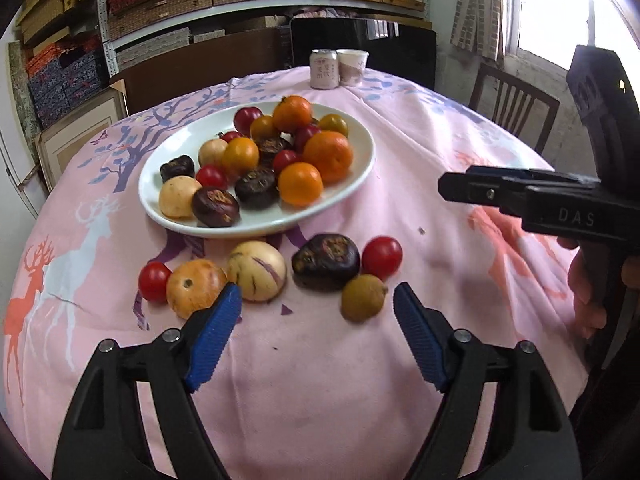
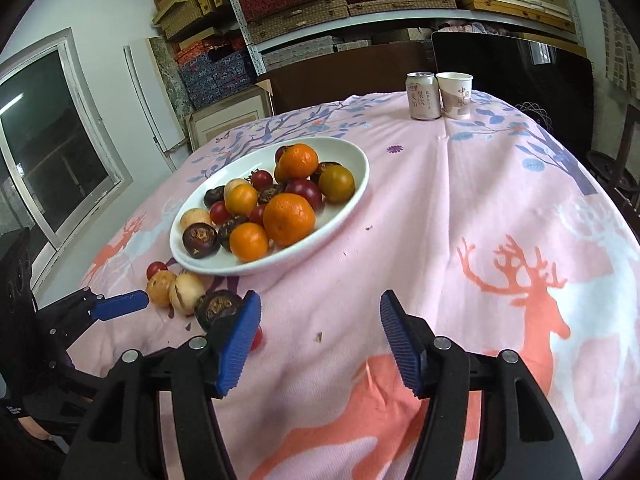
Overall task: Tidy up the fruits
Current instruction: 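Grasp a small brown round fruit with the left tool while the right tool grasps a red tomato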
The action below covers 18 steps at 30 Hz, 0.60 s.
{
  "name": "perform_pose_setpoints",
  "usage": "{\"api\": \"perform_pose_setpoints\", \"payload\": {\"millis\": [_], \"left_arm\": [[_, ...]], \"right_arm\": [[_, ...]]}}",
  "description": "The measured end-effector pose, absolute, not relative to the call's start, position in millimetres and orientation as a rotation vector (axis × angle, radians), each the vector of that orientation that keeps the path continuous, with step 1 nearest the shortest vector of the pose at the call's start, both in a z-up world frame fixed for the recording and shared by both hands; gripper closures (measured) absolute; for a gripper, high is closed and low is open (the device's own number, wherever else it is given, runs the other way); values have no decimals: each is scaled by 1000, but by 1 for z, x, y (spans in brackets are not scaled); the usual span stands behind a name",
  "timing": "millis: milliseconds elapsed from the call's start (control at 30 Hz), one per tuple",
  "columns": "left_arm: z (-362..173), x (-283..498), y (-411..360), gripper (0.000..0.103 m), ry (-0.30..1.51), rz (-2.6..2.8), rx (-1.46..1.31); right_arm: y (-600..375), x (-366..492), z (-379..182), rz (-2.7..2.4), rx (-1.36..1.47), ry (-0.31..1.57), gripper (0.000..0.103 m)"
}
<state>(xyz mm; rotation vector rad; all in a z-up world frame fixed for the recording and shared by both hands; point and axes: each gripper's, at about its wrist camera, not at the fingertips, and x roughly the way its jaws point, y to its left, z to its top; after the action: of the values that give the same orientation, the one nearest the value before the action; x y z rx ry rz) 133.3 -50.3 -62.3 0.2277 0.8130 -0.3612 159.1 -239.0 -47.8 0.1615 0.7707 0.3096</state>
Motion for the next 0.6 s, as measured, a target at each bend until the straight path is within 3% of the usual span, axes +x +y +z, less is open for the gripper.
{"api": "perform_pose_setpoints", "payload": {"millis": [67, 467, 500, 533, 600], "left_arm": [[-69, 133, -59, 49, 842, -370, 246], [-84, 151, -77, 54, 910, -371, 236], [-84, 151, -77, 58, 911, -376, 233], [-85, 151, -76, 75, 915, -396, 222], [-83, 150, -75, 76, 907, -404, 208]], "right_arm": [[-243, 154, -53, 296, 168, 778, 40], [-256, 151, -68, 300, 239, 819, 40], [-257, 152, -69, 302, 244, 823, 40], [-257, 152, -69, 303, 250, 826, 40], [-257, 153, -70, 306, 250, 831, 40]]}}
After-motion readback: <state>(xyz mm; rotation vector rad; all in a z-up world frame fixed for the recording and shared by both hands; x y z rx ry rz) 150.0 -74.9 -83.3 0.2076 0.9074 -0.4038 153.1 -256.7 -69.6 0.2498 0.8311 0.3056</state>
